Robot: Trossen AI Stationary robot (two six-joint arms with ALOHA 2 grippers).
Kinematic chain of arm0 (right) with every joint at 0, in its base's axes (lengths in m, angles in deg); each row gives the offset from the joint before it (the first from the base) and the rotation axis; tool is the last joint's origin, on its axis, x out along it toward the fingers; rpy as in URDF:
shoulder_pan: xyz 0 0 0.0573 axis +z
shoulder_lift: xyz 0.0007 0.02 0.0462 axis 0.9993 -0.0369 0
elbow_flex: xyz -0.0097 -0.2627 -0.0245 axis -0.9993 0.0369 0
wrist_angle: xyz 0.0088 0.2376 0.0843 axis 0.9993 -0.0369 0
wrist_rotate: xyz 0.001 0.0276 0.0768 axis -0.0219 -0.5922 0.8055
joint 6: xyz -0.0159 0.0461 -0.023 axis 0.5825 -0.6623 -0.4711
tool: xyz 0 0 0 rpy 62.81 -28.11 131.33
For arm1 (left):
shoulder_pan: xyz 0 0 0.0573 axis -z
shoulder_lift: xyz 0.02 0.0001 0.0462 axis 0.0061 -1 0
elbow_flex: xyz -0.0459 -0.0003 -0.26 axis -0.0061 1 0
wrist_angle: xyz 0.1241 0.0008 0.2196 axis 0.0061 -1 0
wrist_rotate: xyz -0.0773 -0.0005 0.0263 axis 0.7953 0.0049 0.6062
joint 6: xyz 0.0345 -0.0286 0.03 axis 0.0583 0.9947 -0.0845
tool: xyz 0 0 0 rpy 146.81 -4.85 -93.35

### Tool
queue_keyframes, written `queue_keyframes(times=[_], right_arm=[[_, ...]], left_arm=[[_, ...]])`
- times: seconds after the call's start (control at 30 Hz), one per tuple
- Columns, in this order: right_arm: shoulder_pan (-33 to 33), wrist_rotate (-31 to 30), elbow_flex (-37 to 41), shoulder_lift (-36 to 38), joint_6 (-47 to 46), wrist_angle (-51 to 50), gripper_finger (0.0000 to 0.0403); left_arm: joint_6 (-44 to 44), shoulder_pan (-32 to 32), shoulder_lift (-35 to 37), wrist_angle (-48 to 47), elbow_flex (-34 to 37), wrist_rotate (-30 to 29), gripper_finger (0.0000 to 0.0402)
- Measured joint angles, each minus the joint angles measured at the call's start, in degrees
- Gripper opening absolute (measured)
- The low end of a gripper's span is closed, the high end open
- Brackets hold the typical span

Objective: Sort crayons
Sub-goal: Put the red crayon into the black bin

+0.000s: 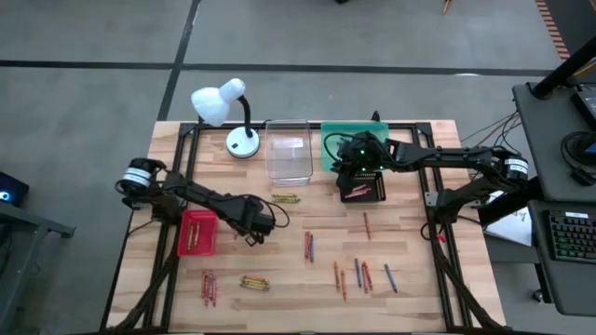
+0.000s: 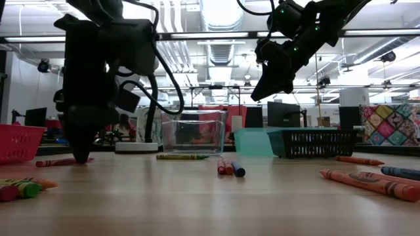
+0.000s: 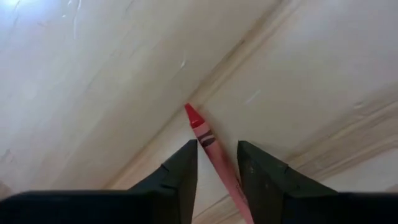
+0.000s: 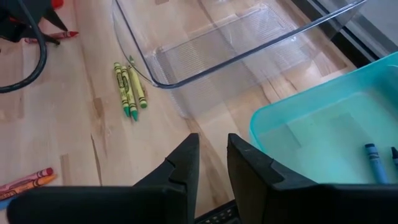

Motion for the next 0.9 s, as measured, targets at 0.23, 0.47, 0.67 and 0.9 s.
queue_keyframes(times=[0.23,0.47,0.67,0.9], right_arm=[[2.0,0.0,0.0,0.0,1.4,0.0,0.0075],[3.2,0.1,0.0,0.4,3.1,0.6,0.0064],[4.1,0.4,0.0,0.3,3.7,4.1,0.0069],[8.3,0.7,0.3,-0.5,8.0,14.0,0.0080]], left_arm=[[-0.6,0.0,0.3,1.8,0.6,0.3,0.0027],[-4.8,0.0,3.6,1.8,-1.6,-4.1,0.0008],[-13.1,0.0,11.2,3.8,-5.4,-15.2,0.0003],[-38.1,0.0,23.3,33.8,-2.8,-21.9,0.0001]])
